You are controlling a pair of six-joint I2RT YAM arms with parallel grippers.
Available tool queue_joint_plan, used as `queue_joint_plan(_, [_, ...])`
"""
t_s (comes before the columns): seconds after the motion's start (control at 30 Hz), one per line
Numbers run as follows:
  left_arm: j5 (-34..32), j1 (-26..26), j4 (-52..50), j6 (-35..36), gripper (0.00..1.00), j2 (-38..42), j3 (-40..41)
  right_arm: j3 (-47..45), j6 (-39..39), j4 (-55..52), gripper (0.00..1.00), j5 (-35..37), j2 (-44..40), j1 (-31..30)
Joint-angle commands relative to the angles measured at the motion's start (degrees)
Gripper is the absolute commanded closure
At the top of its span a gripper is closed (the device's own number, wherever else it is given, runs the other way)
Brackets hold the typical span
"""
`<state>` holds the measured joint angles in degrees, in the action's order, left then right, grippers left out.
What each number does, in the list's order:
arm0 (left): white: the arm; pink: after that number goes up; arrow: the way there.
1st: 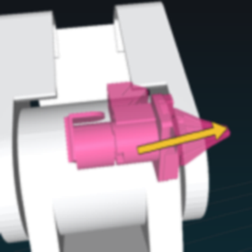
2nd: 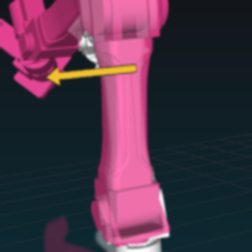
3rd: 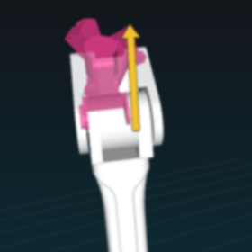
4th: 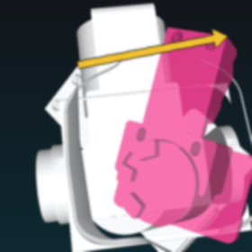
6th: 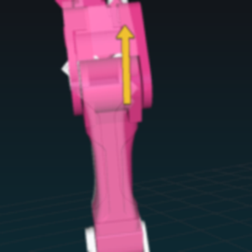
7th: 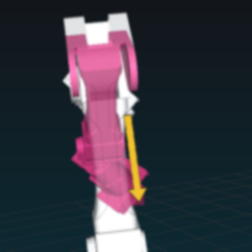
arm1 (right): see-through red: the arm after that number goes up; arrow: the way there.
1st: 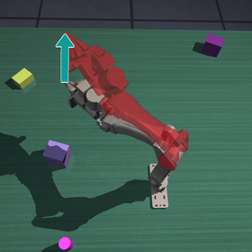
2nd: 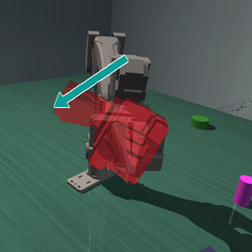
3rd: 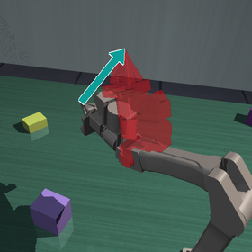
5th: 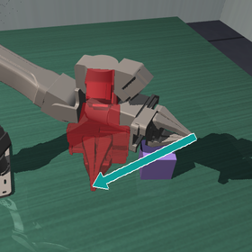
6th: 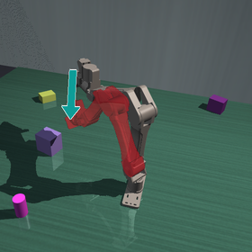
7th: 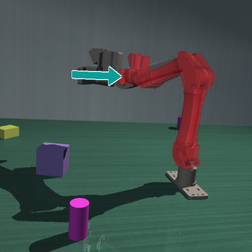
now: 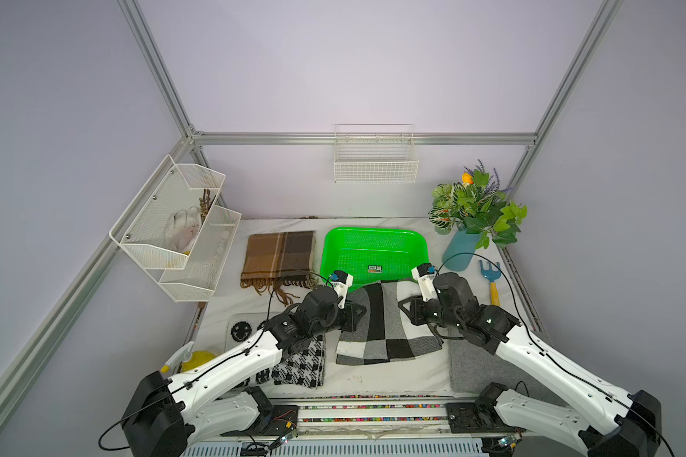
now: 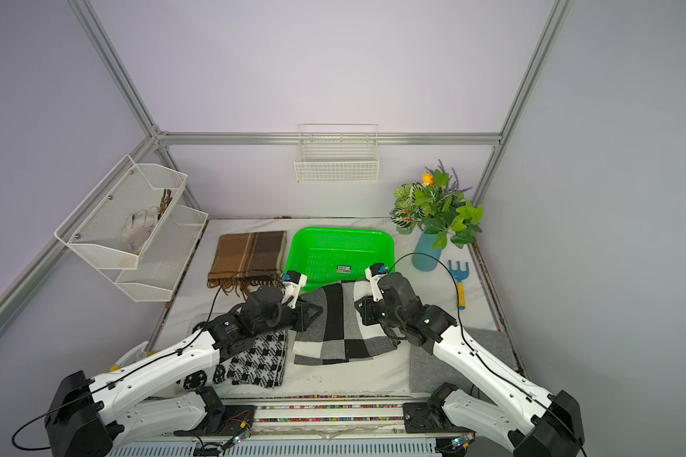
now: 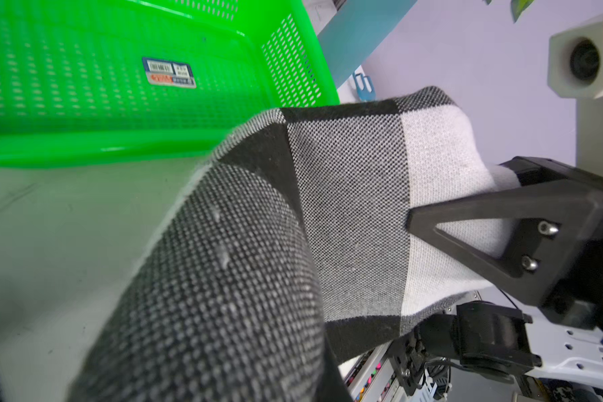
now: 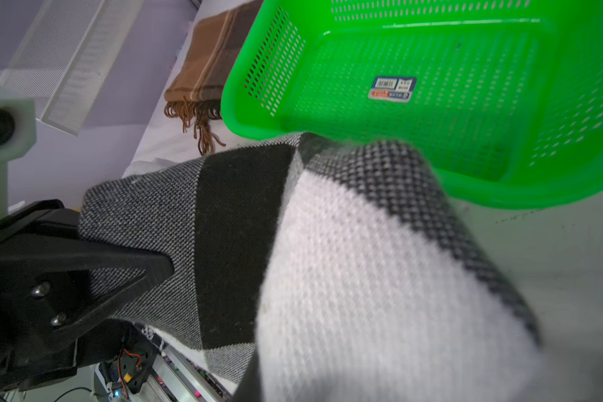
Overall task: Put the folded scarf in the basket
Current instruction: Pick up the scarf at the center of the board, then place the scarf in the basket.
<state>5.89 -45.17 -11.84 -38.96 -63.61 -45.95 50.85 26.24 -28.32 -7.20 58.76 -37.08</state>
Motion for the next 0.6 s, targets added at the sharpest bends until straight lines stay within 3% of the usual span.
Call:
queue_joint_plan(0.0, [-2.6,1.4,0.0,2.9,1.0,1.5,-5.5,4.3,-1.6,0.1,1.0,1.7,-0.7,-0.3])
queue_joint_plan(0.23, [1.9,10.3,-1.0,4.3,1.0,-1.9,-13.9,11.8,-2.8,2.1,1.0,4.5,5.5,-0.1])
queue_joint_plan(0.37, [8.5,17.5,0.8,3.5,1.0,-8.9,-20.4,18.1,-3.2,2.8,1.0,6.0,12.3,1.5])
queue_joint_plan(0.57, [15.4,22.6,0.5,4.0,1.0,-23.3,-31.6,24.6,-4.8,3.9,1.0,1.4,21.8,7.0])
